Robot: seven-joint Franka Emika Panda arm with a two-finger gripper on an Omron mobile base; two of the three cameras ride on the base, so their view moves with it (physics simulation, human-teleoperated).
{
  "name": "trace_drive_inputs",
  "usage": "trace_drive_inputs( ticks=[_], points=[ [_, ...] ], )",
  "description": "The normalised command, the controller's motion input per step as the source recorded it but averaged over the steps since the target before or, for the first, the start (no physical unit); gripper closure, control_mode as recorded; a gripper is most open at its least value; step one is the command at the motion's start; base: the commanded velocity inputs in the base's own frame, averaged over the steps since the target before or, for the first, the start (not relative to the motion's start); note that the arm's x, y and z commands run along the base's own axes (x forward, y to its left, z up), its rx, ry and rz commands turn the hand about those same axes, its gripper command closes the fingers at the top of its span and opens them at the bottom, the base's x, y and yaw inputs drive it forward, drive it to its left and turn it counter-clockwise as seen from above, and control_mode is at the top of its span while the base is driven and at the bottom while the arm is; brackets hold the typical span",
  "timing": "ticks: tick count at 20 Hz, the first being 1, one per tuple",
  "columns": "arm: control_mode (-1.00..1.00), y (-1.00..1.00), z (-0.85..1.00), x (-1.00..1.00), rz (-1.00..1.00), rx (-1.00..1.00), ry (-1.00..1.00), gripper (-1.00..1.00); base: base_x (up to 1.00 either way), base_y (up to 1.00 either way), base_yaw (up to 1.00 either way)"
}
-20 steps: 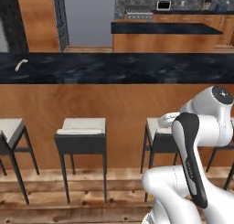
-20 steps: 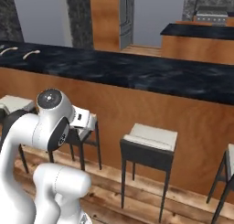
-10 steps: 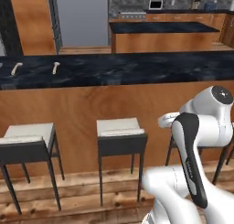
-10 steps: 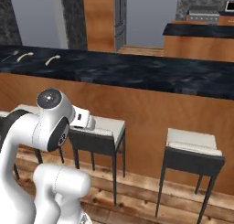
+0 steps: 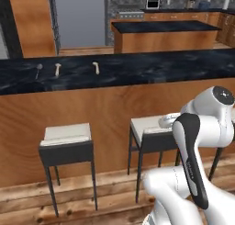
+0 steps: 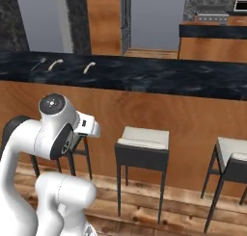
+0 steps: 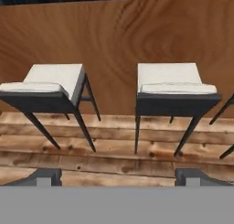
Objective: Pick up the metallic utensils from the counter and place them in the open drawer. Make sure not to pick up any wooden utensils.
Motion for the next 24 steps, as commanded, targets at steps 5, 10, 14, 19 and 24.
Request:
trace_drive_inputs(
  ticks=[5, 10, 14, 19, 24],
  points=[
    [1.0, 0.0, 0.0, 0.0, 0.0, 0.0, 0.0, -1.0, 0.14, 1.0, -0.2],
    [1.0, 0.0, 0.0, 0.0, 0.0, 0.0, 0.0, -1.0, 0.2, 1.0, -0.21],
    [1.0, 0.0, 0.0, 0.0, 0.0, 0.0, 0.0, -1.0, 0.37, 1.0, -0.23],
    [1.0, 0.0, 0.0, 0.0, 0.0, 0.0, 0.0, -1.0, 0.45, 0.77, -0.16],
    [1.0, 0.0, 0.0, 0.0, 0.0, 0.0, 0.0, -1.0, 0.52, -0.02, 0.0]
  ],
)
